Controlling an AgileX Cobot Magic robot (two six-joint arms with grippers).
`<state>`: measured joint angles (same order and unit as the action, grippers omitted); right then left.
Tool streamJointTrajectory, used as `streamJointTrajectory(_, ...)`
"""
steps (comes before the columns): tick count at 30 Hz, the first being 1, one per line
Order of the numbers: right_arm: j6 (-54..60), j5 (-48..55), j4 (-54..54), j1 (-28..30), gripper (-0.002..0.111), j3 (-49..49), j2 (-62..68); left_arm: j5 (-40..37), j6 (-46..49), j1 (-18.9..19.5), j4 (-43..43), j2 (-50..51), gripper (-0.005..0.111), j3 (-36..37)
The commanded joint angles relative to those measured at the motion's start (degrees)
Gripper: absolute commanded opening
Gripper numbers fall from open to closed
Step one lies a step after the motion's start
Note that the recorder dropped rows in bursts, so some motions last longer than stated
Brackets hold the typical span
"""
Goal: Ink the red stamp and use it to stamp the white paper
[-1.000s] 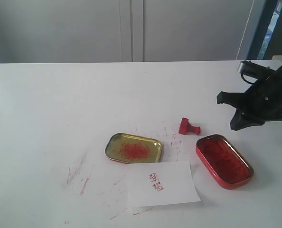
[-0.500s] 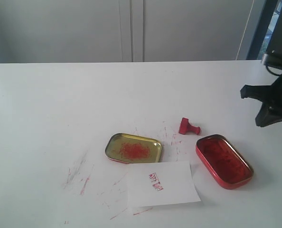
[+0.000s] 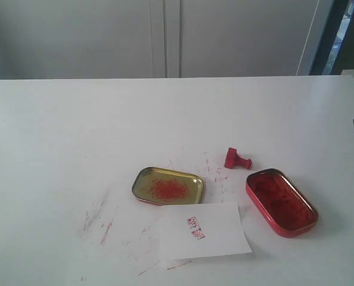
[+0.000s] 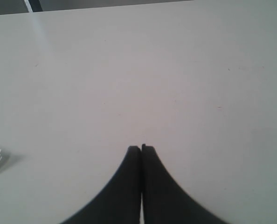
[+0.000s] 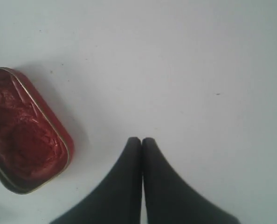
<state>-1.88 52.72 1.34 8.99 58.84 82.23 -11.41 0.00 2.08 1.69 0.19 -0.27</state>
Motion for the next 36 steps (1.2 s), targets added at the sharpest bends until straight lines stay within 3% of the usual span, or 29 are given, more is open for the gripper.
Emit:
streamJointTrajectory(1, -1.24, -2.48, -1.34, 0.36, 0.000, -3.21, -7.59, -0.16, 0.00, -0.04, 0.04, -0.19, 0.000, 0.27)
streamJointTrajectory(26, -0.96, -14.63, -2.63, 0.36, 0.000, -26.14, -59.52, -0.16, 0.00, -0.04, 0.04, -0.19, 0.000, 0.27)
streamJointTrajectory(36, -0.96, -20.02, -3.89, 0.36, 0.000, -30.17, -66.13, -0.16, 0.00, -0.04, 0.04, -0.19, 0.000, 0.27)
